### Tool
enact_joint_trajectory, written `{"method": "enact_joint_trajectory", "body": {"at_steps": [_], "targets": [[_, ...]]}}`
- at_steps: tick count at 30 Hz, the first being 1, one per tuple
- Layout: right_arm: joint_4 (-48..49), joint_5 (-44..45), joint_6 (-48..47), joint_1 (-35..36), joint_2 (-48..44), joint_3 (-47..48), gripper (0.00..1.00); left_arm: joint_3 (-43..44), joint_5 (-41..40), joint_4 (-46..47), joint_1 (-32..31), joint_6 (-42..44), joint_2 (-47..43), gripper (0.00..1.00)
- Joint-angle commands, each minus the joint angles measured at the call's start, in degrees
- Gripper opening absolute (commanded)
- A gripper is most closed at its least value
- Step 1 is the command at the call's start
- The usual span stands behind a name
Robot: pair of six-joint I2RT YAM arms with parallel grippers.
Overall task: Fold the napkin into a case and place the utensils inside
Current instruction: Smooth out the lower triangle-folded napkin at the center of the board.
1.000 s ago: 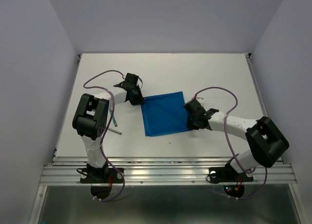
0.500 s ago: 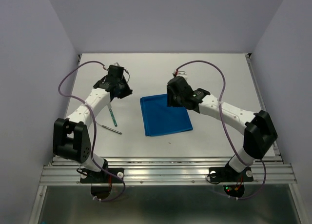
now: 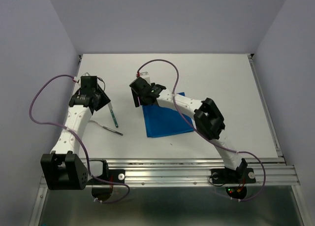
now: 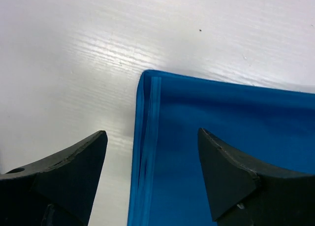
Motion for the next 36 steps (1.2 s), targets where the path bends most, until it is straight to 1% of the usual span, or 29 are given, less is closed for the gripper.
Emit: {"method": "enact_joint_trajectory", "body": {"at_steps": [1,4,10,14,17,18,20,21,22,24,25,26,27,29,30,31,32,33,35,36], "targets": [[-2.7,4.0,-0.5,0.1,3.9,8.0,0.79,-2.2,0.0,-1.5,1.0,2.7,-2.6,0.45],[-3.8,5.4,-0.5,0.6,8.1,11.1,0.8,-3.8,1.0,-0.7,1.4,3.2,-2.6,0.45],[-3.9,6.0,0.1,0.6,12.2,13.4,0.8,-5.1,1.9,0.5,1.4,4.0,-2.5,0.45],[-3.8,6.6,0.4,0.6,14.3,14.1,0.76,-5.8,2.0,1.0,1.4,4.1,-2.3,0.45],[-3.2,6.6,1.0,0.6,14.7,12.9,0.6,-5.9,2.1,1.1,1.4,4.1,-2.2,0.45],[-2.7,6.1,1.0,0.6,14.5,12.3,0.5,-5.9,2.2,1.1,1.4,4.0,-2.2,0.45],[-1.2,4.4,1.1,0.6,13.6,10.5,0.35,-6.0,2.3,1.1,1.4,4.1,-2.2,0.45],[-0.6,2.9,0.9,0.6,13.2,10.0,0.21,-6.0,2.4,1.1,1.5,4.0,-2.3,0.45],[0.1,2.4,0.7,0.6,12.8,8.9,0.14,-6.1,2.6,1.2,1.4,4.0,-2.3,0.45],[1.6,0.8,0.2,0.6,11.9,7.6,0.04,-6.3,3.2,1.4,1.4,4.0,-2.4,0.45],[2.0,-0.4,0.2,0.6,10.9,7.0,0.01,-6.4,3.4,1.5,1.4,4.0,-2.3,0.45],[3.0,-1.3,0.0,0.6,10.2,5.3,0.01,-6.6,4.8,2.0,1.4,4.0,-2.3,0.46],[3.7,-2.9,-0.1,0.6,8.3,4.1,0.01,-6.6,6.0,2.1,1.4,4.1,-2.3,0.55],[5.5,-5.8,-0.4,0.6,5.8,0.7,0.01,-7.3,9.0,3.3,1.4,4.4,-2.1,0.63],[9.2,-7.5,-0.8,0.1,4.1,-4.3,0.01,-7.6,9.9,3.8,1.4,4.4,-2.0,0.66],[10.9,-10.5,-0.9,0.1,2.3,-6.8,0.01,-8.0,11.2,4.3,1.4,4.0,-1.7,0.71],[13.8,-12.6,-0.7,-0.4,-0.9,-9.2,0.01,-9.1,14.2,6.0,1.4,4.0,-1.6,0.73],[15.3,-14.3,-0.5,-1.0,-2.4,-13.7,0.01,-9.5,15.6,6.8,1.4,3.7,-1.3,0.76],[17.0,-19.2,0.1,-1.6,-5.9,-17.0,0.01,-10.5,18.4,9.6,1.5,2.6,-0.3,0.79],[19.1,-22.1,0.2,-1.6,-7.0,-20.2,0.01,-11.4,21.1,10.6,1.4,2.2,0.2,0.82]]}}
